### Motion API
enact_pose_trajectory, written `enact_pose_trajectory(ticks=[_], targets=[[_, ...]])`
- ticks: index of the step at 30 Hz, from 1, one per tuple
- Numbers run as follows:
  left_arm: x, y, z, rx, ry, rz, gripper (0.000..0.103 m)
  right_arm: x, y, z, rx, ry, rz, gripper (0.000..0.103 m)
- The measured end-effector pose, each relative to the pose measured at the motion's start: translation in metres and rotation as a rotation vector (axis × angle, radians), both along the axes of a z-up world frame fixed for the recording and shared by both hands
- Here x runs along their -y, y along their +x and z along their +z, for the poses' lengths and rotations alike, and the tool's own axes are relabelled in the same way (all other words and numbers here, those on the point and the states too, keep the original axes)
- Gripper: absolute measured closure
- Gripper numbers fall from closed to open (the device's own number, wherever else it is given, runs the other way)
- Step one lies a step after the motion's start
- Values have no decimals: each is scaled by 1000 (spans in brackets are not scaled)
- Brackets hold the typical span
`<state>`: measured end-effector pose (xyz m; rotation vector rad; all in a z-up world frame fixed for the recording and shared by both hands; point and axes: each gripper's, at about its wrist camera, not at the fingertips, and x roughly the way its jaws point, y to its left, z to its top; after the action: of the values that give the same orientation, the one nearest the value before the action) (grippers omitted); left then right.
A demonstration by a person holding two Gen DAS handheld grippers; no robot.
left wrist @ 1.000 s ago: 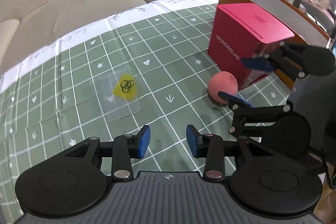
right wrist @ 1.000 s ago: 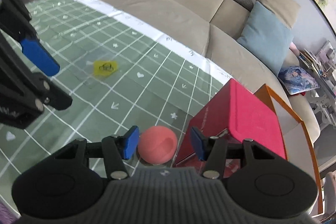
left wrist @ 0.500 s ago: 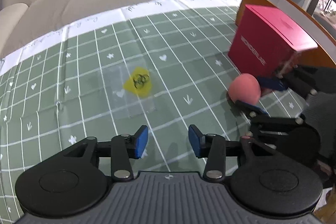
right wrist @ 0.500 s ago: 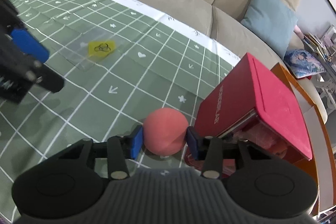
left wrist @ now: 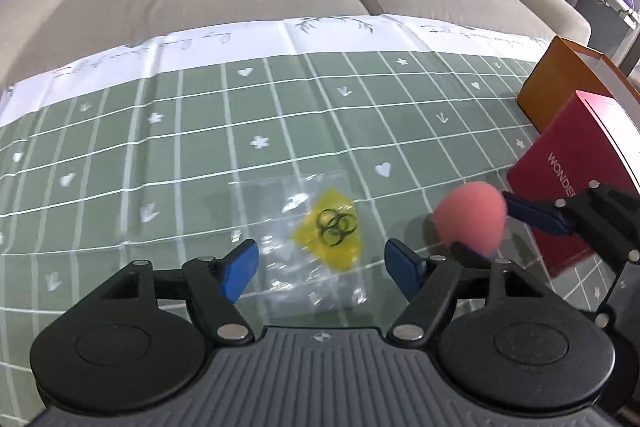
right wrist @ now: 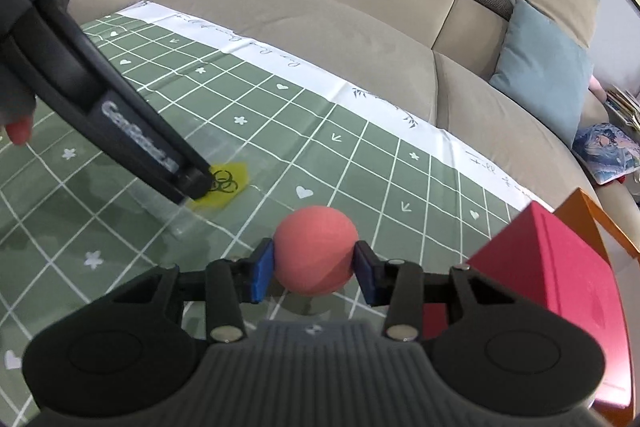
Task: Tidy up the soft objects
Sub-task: 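Grasp the pink ball with the right tool while the left tool grasps the yellow-printed packet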
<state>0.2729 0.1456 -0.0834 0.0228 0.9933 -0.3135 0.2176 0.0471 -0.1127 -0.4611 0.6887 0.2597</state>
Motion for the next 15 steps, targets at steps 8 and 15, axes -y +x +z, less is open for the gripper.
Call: enact_pose_trajectory(ticks=[8,15], targets=[[23,7,-29,-14,97,26,20,12,2,-11,-1,22,12,60],[22,6,-29,4,103,69,40,15,5,-11,-11,56,7,60]])
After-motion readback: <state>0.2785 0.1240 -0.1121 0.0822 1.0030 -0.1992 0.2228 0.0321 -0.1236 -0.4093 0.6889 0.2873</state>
